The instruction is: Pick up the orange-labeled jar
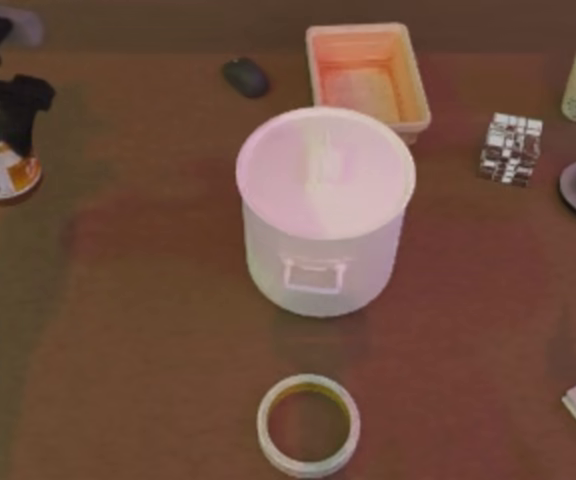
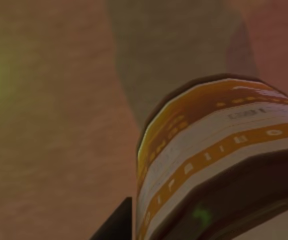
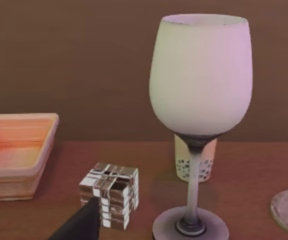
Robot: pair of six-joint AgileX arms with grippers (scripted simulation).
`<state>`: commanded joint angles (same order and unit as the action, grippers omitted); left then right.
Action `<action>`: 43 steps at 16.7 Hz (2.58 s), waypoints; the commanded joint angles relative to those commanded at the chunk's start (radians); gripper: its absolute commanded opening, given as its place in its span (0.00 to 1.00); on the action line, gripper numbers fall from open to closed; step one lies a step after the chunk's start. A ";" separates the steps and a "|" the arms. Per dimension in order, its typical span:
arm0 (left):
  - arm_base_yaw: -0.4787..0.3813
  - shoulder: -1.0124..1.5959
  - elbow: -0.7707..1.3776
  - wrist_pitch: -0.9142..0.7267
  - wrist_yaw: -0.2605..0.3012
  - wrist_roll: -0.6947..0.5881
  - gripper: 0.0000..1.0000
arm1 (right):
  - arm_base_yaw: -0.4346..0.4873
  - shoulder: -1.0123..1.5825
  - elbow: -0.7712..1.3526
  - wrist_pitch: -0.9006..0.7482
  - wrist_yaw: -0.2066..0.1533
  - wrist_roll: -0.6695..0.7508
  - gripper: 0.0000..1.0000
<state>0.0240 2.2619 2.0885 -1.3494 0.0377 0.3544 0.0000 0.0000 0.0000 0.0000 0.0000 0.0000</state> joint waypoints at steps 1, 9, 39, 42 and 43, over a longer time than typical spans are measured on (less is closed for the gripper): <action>0.001 -0.044 -0.054 0.020 0.000 0.000 0.00 | 0.000 0.000 0.000 0.000 0.000 0.000 1.00; -0.001 -0.144 -0.165 0.066 -0.002 0.003 0.00 | 0.000 0.000 0.000 0.000 0.000 0.000 1.00; -0.320 -0.116 -0.524 0.474 -0.065 -0.639 0.00 | 0.000 0.000 0.000 0.000 0.000 0.000 1.00; -0.320 -0.116 -0.524 0.474 -0.065 -0.639 0.08 | 0.000 0.000 0.000 0.000 0.000 0.000 1.00; -0.320 -0.116 -0.524 0.474 -0.065 -0.639 0.15 | 0.000 0.000 0.000 0.000 0.000 0.000 1.00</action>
<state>-0.2958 2.1457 1.5647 -0.8756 -0.0274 -0.2841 0.0000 0.0000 0.0000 0.0000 0.0000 0.0000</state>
